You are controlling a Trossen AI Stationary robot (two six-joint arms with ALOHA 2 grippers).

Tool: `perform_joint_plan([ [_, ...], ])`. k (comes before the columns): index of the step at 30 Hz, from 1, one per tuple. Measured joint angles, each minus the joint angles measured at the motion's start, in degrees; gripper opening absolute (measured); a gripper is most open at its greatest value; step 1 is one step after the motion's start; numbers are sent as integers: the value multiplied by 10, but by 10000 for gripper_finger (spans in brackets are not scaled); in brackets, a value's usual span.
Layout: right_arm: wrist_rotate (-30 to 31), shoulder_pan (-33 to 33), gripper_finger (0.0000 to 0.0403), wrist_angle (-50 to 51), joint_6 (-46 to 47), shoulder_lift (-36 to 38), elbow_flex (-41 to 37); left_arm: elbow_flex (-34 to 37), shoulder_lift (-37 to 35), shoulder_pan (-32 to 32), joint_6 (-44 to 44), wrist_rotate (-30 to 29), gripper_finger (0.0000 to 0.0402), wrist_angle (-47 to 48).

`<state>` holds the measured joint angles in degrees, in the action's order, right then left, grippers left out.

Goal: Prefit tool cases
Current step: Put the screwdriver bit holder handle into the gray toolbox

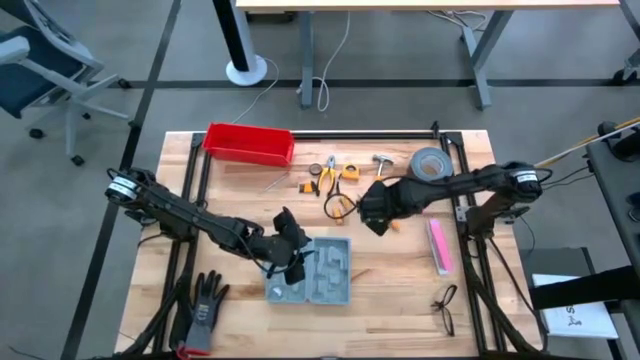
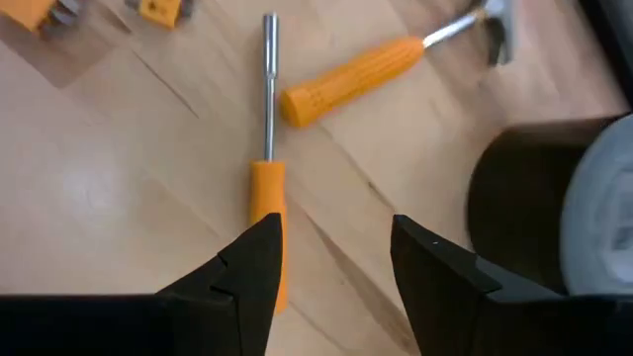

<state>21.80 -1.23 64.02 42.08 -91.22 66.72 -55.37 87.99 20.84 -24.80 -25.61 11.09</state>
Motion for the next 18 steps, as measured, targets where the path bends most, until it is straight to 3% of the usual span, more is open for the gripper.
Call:
perform_joint_plan([
  [13, -158, 70, 170, -136, -59, 0, -92, 0, 0, 14, 3, 0, 158, -12],
  [18, -163, 78, 170, -153, -69, 0, -105, 0, 0, 14, 3, 0, 158, -12],
])
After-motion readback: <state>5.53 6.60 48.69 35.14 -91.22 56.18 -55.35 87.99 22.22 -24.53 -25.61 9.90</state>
